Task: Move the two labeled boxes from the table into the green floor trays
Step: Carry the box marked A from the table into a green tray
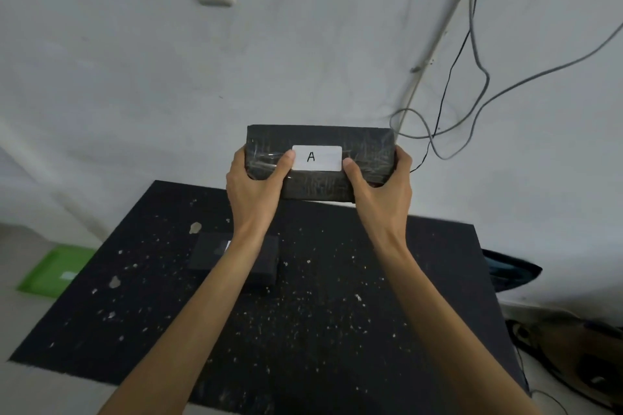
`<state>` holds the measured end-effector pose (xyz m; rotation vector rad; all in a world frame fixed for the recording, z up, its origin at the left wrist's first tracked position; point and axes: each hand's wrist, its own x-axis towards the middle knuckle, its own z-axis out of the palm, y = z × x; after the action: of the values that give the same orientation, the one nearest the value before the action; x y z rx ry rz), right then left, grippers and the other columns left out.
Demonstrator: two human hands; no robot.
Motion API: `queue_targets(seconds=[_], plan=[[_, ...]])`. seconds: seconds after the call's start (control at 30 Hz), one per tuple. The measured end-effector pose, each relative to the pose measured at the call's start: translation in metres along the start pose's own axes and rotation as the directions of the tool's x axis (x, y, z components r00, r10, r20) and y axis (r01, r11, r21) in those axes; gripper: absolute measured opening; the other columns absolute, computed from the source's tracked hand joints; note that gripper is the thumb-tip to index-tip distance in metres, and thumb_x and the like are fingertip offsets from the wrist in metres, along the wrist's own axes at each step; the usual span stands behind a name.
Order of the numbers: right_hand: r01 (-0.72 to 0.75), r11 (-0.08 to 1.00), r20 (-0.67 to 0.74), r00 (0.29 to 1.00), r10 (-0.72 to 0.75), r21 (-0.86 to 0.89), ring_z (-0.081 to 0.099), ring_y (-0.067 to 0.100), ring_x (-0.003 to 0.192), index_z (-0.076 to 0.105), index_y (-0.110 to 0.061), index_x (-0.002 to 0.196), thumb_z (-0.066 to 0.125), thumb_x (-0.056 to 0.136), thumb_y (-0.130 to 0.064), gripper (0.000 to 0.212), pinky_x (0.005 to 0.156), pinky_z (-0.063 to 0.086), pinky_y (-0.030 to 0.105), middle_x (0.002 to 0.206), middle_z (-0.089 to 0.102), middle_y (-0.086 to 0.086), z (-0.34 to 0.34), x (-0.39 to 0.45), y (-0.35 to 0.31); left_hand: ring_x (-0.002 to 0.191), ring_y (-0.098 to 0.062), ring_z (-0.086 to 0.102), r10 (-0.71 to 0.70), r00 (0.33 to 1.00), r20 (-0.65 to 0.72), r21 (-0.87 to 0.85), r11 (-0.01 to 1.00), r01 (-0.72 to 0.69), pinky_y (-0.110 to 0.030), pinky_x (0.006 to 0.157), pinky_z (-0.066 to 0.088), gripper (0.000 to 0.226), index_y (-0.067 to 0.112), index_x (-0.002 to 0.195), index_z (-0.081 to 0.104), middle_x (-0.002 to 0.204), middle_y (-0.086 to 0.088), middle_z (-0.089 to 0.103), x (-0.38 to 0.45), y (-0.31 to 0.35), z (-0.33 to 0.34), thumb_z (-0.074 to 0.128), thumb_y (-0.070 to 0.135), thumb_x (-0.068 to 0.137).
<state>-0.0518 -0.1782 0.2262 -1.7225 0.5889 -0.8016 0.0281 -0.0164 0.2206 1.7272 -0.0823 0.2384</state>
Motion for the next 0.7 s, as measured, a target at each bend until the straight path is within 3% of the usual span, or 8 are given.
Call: queue_targets(seconds=[0.23,0.37,0.47,0.53,0.63,0.7], plan=[[0.031,0.992,0.041,0.998,-0.036,0.123,0.061,-0.01,0.101,0.039,-0.024,0.143,0.068,0.086,-0.049,0.069,0.076,0.052,0.007,0.113,0.061,-0.02,0.01,-0.009,-0.009,0.117,-0.014,0.061,0.032,0.999,-0.026,0.04,0.999,-0.031,-0.035,0.1,0.054,0.058,0.025,0.133,0.056,0.126,0.004,0.063,0.004,0.013,-0.022,0.068,0.055,0.084],[0.005,0.989,0.135,0.99,-0.025,0.145,0.064,-0.008,0.101,0.038,-0.022,0.144,0.065,0.091,-0.045,0.063,0.079,0.056,0.014,0.113,0.062,-0.019,0.029,-0.021,-0.002,0.105,-0.006,0.058,0.037,0.997,-0.075,0.137,0.99,-0.026,-0.017,0.086,0.05,0.049,0.027,0.127,0.057,0.13,0.007,0.048,0.007,0.001,-0.047,0.065,0.055,0.087],[-0.014,0.991,0.221,0.975,-0.016,0.13,0.064,0.002,0.106,0.038,-0.02,0.143,0.065,0.09,-0.044,0.064,0.086,0.058,0.022,0.122,0.059,-0.008,0.054,-0.033,0.001,0.11,-0.01,0.056,-0.002,0.994,-0.109,0.18,0.983,0.022,-0.038,0.093,0.057,0.043,0.033,0.118,0.055,0.124,0.009,0.041,0.007,-0.011,-0.074,0.066,0.057,0.084],[-0.017,0.995,0.27,0.963,-0.011,0.1,0.059,0.009,0.113,0.039,-0.017,0.143,0.066,0.089,-0.044,0.067,0.092,0.055,0.026,0.131,0.049,-0.002,0.076,-0.043,0.002,0.116,-0.013,0.055,-0.016,0.994,-0.113,0.245,0.968,0.044,-0.044,0.101,0.052,0.057,0.03,0.124,0.052,0.125,0.006,0.044,0.007,-0.021,-0.098,0.069,0.06,0.079],[-0.016,0.999,0.375,0.927,0.0,0.038,0.052,0.015,0.122,0.038,-0.016,0.145,0.071,0.084,-0.045,0.076,0.099,0.052,0.031,0.133,0.043,-0.003,0.114,-0.064,0.001,0.129,-0.017,0.051,-0.095,0.987,-0.126,0.294,0.947,0.129,-0.042,0.11,0.045,0.097,0.025,0.148,0.035,0.144,0.0,0.047,0.007,-0.039,-0.143,0.076,0.063,0.069],[-0.018,1.0,0.441,0.897,0.012,0.009,0.049,0.018,0.127,0.037,-0.015,0.146,0.073,0.082,-0.046,0.08,0.104,0.051,0.037,0.135,0.044,-0.002,0.142,-0.081,0.0,0.126,-0.017,0.054,-0.103,0.979,-0.175,0.305,0.94,0.153,-0.043,0.108,0.047,0.096,0.025,0.146,0.036,0.142,-0.001,0.051,0.004,-0.054,-0.177,0.078,0.061,0.068]])
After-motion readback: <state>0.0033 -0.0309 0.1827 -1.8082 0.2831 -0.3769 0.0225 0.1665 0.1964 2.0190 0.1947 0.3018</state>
